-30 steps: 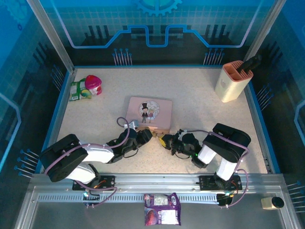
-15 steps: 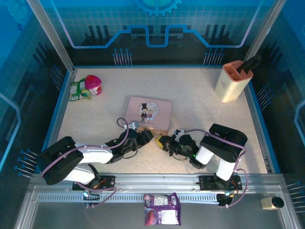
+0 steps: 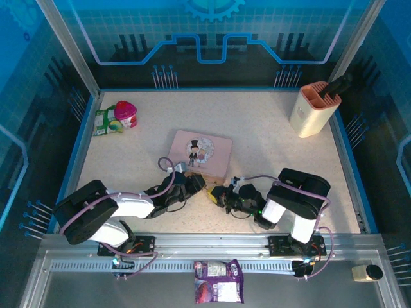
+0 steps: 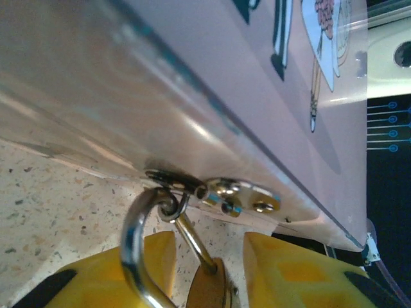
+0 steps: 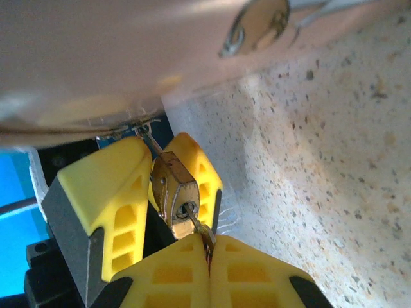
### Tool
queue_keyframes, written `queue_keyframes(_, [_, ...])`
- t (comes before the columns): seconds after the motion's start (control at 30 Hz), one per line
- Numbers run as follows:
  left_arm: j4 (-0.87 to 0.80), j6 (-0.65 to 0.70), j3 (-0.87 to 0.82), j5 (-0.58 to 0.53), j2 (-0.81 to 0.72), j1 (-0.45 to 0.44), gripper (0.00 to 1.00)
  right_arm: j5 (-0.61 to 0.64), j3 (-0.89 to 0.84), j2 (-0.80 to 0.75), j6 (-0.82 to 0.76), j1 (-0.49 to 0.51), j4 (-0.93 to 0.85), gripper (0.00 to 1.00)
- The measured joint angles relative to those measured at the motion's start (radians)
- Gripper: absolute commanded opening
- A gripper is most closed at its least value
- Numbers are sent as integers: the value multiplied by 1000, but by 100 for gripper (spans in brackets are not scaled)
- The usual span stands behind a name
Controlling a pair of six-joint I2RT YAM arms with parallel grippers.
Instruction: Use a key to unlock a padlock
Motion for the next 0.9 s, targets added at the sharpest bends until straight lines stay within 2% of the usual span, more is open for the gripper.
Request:
queue_keyframes(0.23, [10, -12, 0, 4, 5, 3, 17, 0, -1, 0, -6, 2, 0, 0])
queue_keyframes(0.4, [48, -13, -4, 11, 18, 6, 12, 1, -1, 0, -8, -1, 0, 0])
queue_keyframes(0.7, [224, -12, -31, 18, 89, 10, 5, -11, -1, -21, -8, -31, -19, 0])
queue_keyframes(0.9, [299, -13, -34, 27, 89, 9, 3, -32, 4, -56, -49, -60, -14, 0])
